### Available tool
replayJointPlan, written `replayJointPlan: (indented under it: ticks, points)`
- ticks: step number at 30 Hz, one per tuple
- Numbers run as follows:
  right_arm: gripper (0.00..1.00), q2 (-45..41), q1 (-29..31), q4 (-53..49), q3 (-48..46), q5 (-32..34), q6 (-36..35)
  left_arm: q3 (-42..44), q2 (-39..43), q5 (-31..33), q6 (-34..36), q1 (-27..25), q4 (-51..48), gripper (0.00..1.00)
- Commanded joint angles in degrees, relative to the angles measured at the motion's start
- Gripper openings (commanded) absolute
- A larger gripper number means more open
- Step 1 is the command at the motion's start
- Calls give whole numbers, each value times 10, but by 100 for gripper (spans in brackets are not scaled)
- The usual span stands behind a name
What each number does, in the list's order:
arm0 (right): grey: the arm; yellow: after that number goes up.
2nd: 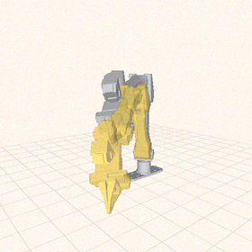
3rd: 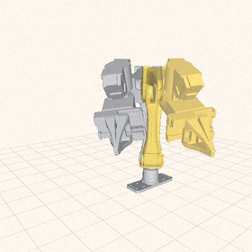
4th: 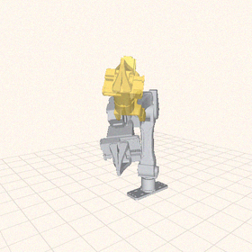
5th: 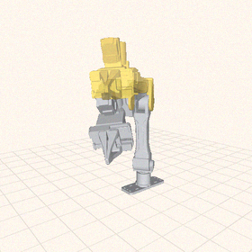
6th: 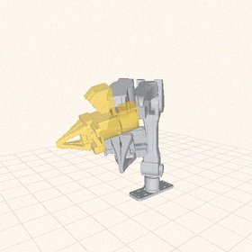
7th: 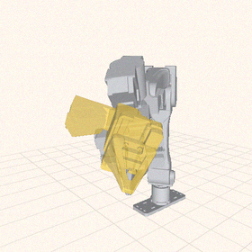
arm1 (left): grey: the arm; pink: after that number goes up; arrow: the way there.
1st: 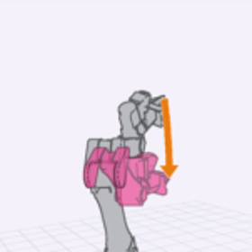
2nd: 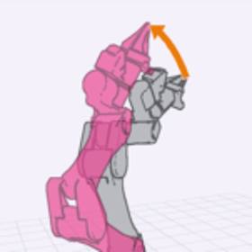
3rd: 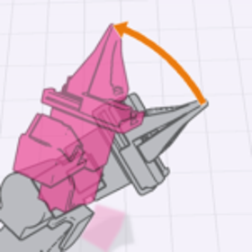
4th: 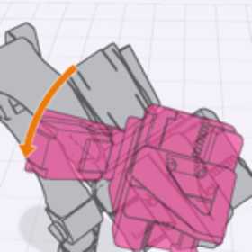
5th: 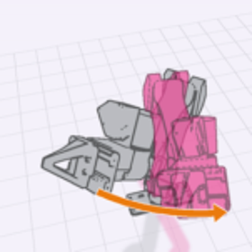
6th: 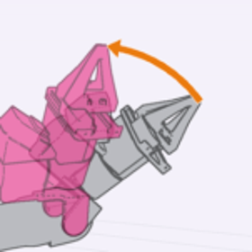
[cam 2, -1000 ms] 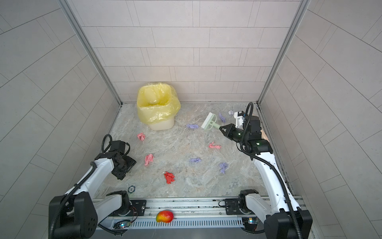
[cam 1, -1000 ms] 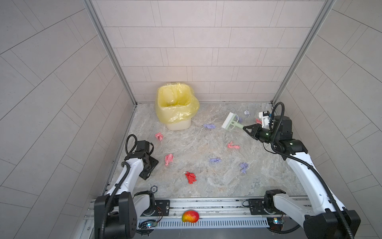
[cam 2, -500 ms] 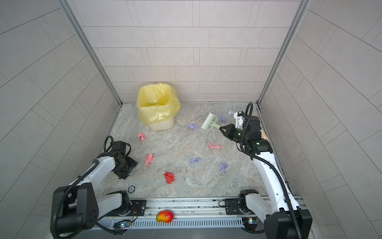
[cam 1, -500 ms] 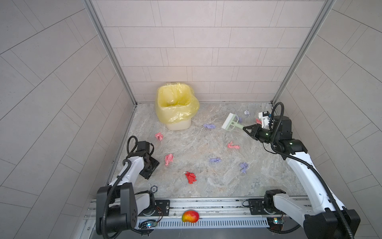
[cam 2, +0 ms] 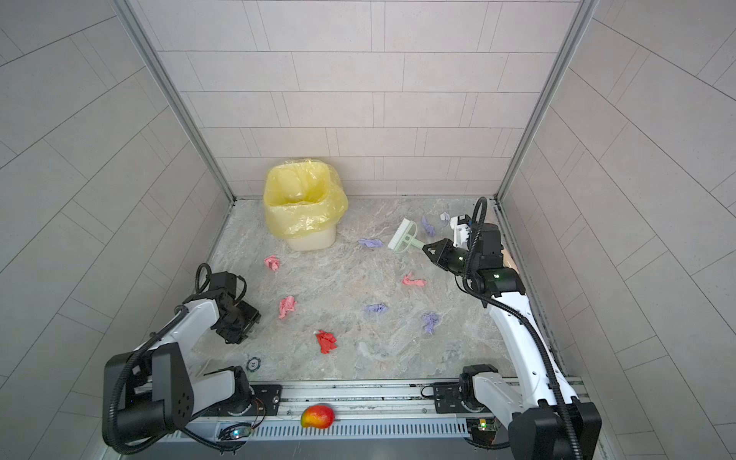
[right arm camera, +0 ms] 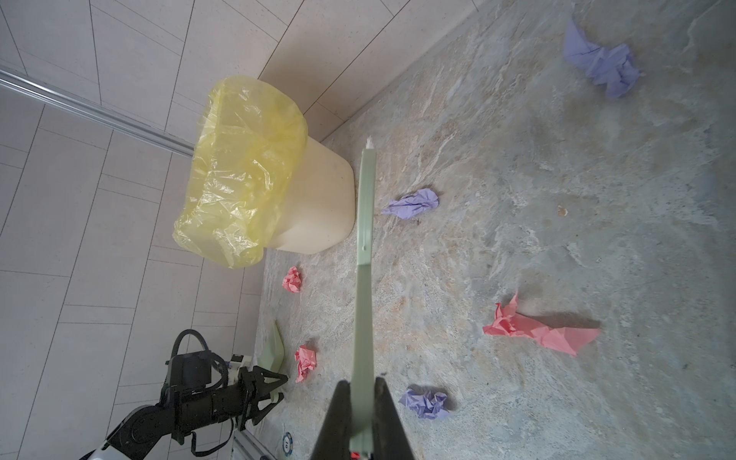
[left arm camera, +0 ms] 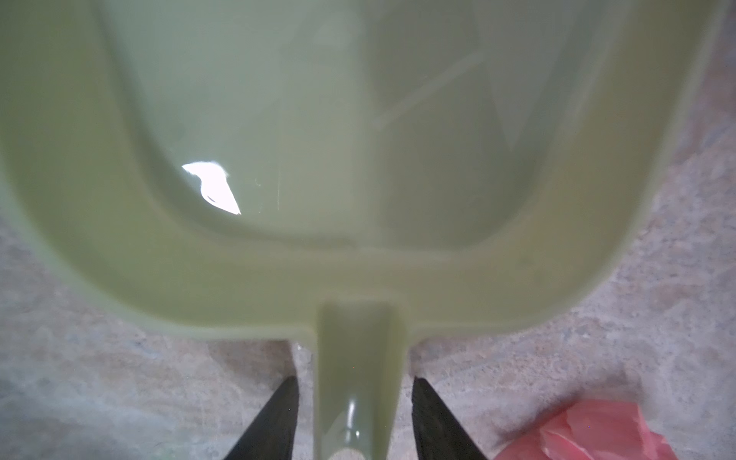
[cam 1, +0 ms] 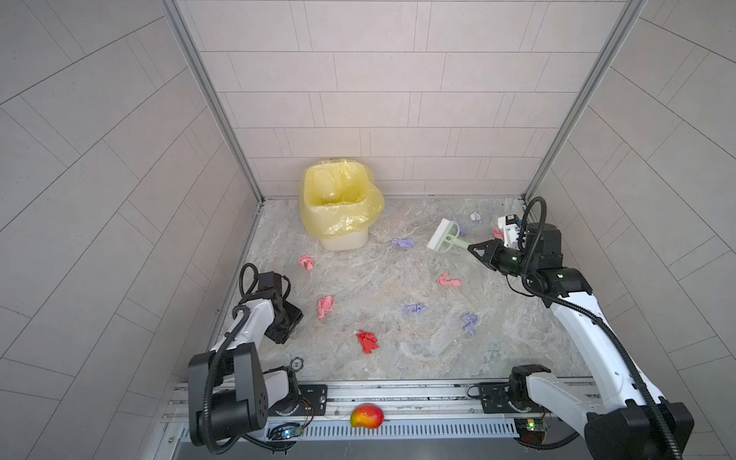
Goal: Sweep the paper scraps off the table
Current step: 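Lower the left gripper and close it on the green dustpan handle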
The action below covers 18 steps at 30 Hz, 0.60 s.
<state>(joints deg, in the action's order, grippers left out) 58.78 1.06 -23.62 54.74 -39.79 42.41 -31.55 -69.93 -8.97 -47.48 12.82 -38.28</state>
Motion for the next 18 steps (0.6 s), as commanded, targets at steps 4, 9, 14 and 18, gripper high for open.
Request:
replayJointPlan:
  ticks: [4,9,14,18]
  points:
    - [0,1,-4,2,17,3,-6,-2,-12,-5,18,6,-7,49]
    - [0,2,-4,2,17,4,-5,2,-13,-15,23,6,-5,46]
    - [0,4,-4,2,18,5,-5,2,-13,-23,34,6,-6,43]
    - [0,4,-4,1,17,5,-4,3,-12,-23,40,6,-5,41]
